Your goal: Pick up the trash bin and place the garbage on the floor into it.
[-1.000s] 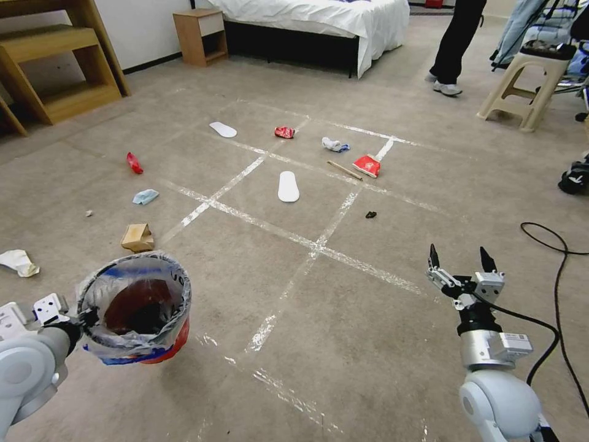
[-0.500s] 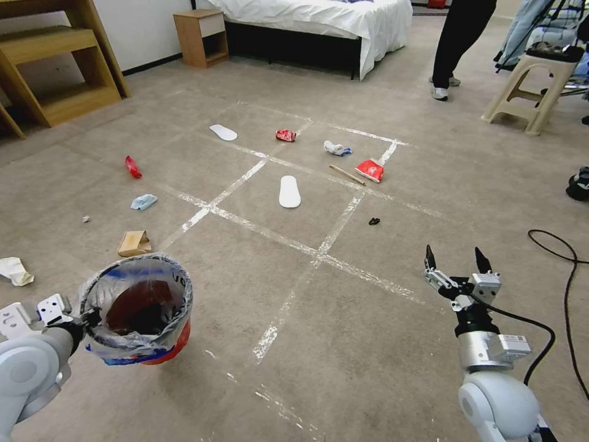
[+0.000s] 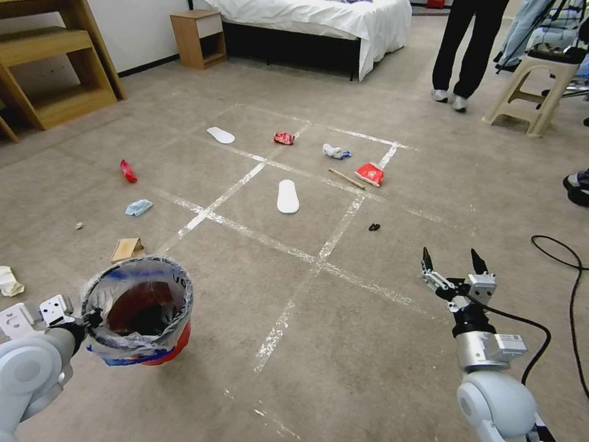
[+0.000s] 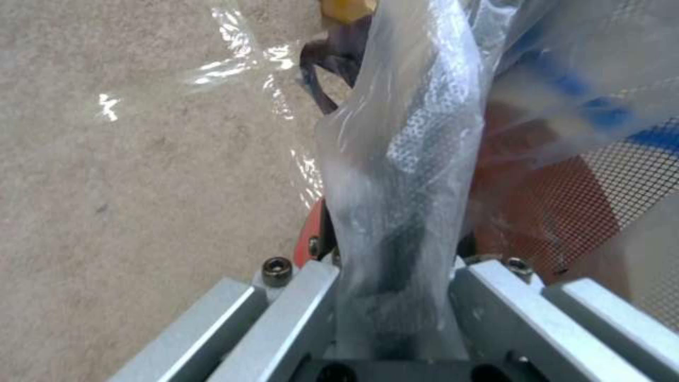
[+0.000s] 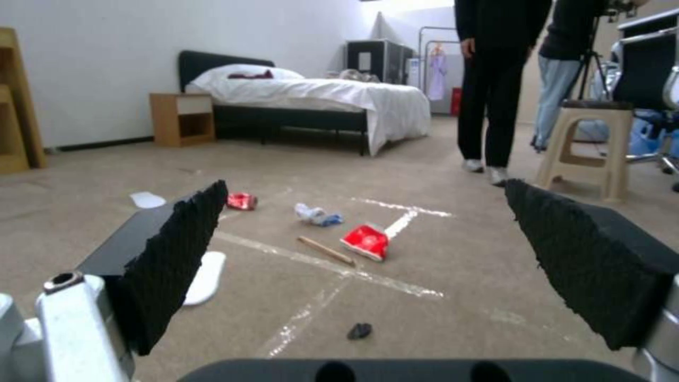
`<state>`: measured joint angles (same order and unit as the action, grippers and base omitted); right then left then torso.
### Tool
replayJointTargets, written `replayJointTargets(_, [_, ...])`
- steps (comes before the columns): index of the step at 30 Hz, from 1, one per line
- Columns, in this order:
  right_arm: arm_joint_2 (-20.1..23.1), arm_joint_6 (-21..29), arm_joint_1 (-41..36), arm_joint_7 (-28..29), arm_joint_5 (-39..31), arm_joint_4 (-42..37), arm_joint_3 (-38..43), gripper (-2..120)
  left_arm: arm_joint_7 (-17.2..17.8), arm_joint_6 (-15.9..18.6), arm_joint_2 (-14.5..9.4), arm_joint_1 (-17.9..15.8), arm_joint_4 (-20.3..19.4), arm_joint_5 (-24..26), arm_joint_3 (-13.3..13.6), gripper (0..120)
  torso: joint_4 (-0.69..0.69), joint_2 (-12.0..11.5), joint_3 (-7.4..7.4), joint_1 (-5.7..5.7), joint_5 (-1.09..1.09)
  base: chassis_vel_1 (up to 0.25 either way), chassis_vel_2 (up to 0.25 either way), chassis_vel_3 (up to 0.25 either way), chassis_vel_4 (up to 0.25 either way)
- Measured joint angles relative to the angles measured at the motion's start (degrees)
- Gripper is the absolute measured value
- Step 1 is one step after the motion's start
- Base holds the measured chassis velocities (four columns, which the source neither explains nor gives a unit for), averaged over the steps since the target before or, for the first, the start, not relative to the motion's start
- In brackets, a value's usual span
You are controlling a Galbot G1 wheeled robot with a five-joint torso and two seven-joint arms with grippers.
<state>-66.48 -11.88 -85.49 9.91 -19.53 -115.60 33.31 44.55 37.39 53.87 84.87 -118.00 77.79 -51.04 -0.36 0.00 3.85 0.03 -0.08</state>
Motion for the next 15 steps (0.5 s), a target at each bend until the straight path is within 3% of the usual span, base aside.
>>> replayJointTargets(15, [0.73, -0.39, 1.06, -0.59, -1.08, 0.99, -0.94, 100, -0.18, -0.13, 0.15, -0.35, 0.71, -0.39, 0.23, 1, 0.0, 0.0, 0.0, 0.0, 0.0, -0.058, 0.062, 0.059, -0.068])
